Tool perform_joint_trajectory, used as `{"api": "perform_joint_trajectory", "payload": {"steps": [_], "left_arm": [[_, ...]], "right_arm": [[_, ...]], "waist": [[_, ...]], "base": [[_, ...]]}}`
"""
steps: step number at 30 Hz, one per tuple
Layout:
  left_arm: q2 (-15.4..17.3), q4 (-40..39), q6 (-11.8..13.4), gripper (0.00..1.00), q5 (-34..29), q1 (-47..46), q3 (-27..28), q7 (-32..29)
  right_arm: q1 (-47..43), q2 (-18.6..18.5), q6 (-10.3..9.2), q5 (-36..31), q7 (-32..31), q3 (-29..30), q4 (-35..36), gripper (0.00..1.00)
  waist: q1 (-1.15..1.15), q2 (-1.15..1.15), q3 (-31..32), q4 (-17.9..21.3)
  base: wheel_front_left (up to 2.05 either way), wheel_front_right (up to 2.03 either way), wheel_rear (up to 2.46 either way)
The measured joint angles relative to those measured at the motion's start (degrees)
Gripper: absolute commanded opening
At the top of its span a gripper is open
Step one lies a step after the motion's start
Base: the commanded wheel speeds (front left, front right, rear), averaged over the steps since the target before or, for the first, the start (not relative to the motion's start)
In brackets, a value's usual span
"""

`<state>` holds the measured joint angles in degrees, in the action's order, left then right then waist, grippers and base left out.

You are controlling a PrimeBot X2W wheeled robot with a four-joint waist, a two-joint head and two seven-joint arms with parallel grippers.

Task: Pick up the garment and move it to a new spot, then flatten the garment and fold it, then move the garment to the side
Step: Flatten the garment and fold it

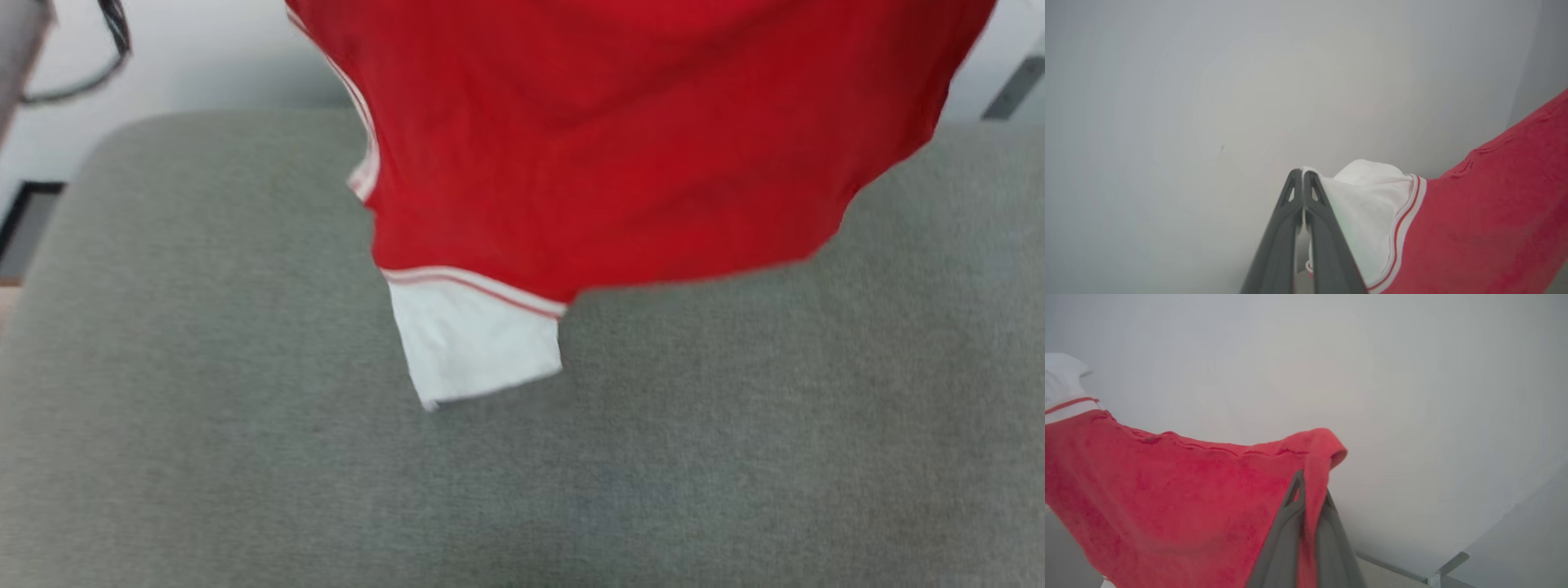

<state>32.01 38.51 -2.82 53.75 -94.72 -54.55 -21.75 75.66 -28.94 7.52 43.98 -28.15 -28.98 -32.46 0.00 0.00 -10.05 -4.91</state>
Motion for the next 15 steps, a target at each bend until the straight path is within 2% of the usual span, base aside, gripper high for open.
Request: {"api": "perform_joint_trajectory", "payload": {"steps": [3, 6, 8, 13, 15], "left_arm": [[-1.7, 4.3, -0.2, 0.00, -2.2, -3.6, 0.0, 3.6], [-3.5, 8.8, 0.2, 0.00, -5.1, -7.9, -0.1, 8.7], [-4.9, 11.8, 1.5, 0.00, -7.3, -11.1, 0.2, 13.7], [-7.3, 16.8, 5.4, 0.00, -12.4, -20.3, 1.9, 31.4], [-8.3, 17.9, 5.9, 0.00, -12.4, -23.0, 3.5, 35.1]], "right_arm": [[3.9, 3.3, 0.00, -3.8, 2.7, 0.9, -5.2, 0.00], [8.7, 6.4, -0.01, -8.9, 8.3, 2.3, -11.7, 0.00], [12.4, 8.0, 0.00, -14.4, 16.8, 3.9, -15.6, 0.00], [21.1, 10.4, 0.00, -30.0, 40.0, 10.6, -24.5, 0.00], [23.1, 11.0, 0.00, -35.7, 42.2, 14.0, -26.8, 0.00]], "waist": [[0.00, 0.00, -2.7, 0.9], [0.00, 0.00, -6.0, 1.6], [0.00, 0.00, -8.6, 1.9], [0.00, 0.00, -15.1, 2.3], [0.00, 0.00, -17.6, 2.3]], "base": [[0.00, 0.00, 0.00], [0.00, 0.00, 0.00], [0.00, 0.00, 0.00], [0.00, 0.00, 0.00], [0.00, 0.00, 0.00]]}}
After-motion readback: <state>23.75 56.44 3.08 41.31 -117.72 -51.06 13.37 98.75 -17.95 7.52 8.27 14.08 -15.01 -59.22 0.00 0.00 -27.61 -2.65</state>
